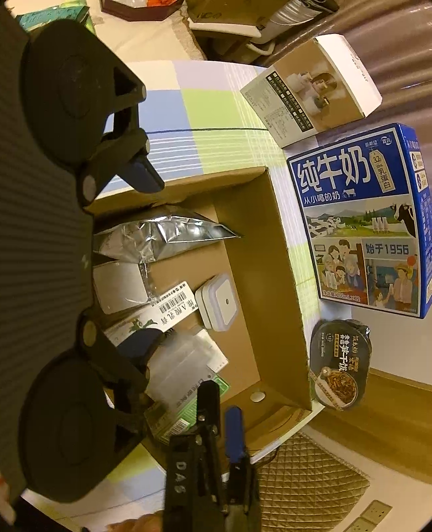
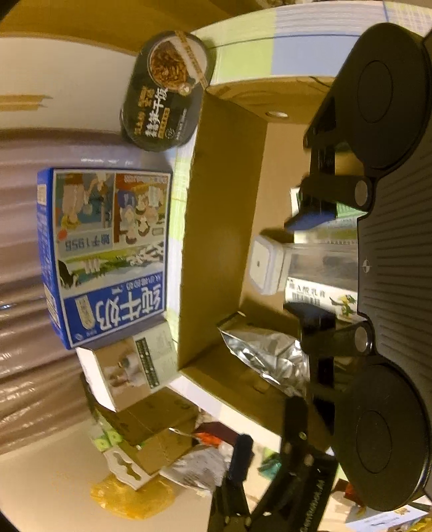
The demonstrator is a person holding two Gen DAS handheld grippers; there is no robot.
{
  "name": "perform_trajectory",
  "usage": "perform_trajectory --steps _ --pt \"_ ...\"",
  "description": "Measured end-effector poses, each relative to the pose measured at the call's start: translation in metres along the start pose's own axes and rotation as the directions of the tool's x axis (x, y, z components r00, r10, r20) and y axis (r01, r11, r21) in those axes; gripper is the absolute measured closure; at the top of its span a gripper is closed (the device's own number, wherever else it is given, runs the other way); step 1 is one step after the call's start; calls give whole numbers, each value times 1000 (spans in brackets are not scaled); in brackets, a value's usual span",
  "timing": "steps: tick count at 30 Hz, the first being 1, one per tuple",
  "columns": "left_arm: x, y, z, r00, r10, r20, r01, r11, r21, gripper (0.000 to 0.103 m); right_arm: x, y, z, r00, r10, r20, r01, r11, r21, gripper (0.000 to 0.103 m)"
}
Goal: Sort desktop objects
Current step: 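Open the left gripper to drop the foil bag while the right gripper releases the container, then move both grippers back toward the red candy packet and white spoon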
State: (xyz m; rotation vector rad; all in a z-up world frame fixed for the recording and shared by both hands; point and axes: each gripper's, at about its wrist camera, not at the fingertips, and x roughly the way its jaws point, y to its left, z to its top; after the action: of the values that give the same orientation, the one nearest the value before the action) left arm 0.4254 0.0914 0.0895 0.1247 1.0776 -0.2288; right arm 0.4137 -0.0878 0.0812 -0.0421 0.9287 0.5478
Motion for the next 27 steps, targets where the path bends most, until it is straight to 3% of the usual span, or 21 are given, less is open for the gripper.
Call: perform_trajectory --steps 8,13,22,27 --pt "-8 -7 -16 999 2 38 -4 1000 30 6 -14 -8 -15 1000 -17 12 16 1000 8 39" --pt "-20 -13 -30 997 -11 81 10 1000 17 4 -30 -3 -30 998 -56 31 57 998 -28 23" --pt "-53 -17 -62 990 -59 127 63 998 -27 1 -67 6 -59 995 -81 54 85 993 -78 10" --pt "-73 -16 -80 988 -45 148 54 997 -59 1 -88 14 -67 994 -82 69 87 993 -78 3"
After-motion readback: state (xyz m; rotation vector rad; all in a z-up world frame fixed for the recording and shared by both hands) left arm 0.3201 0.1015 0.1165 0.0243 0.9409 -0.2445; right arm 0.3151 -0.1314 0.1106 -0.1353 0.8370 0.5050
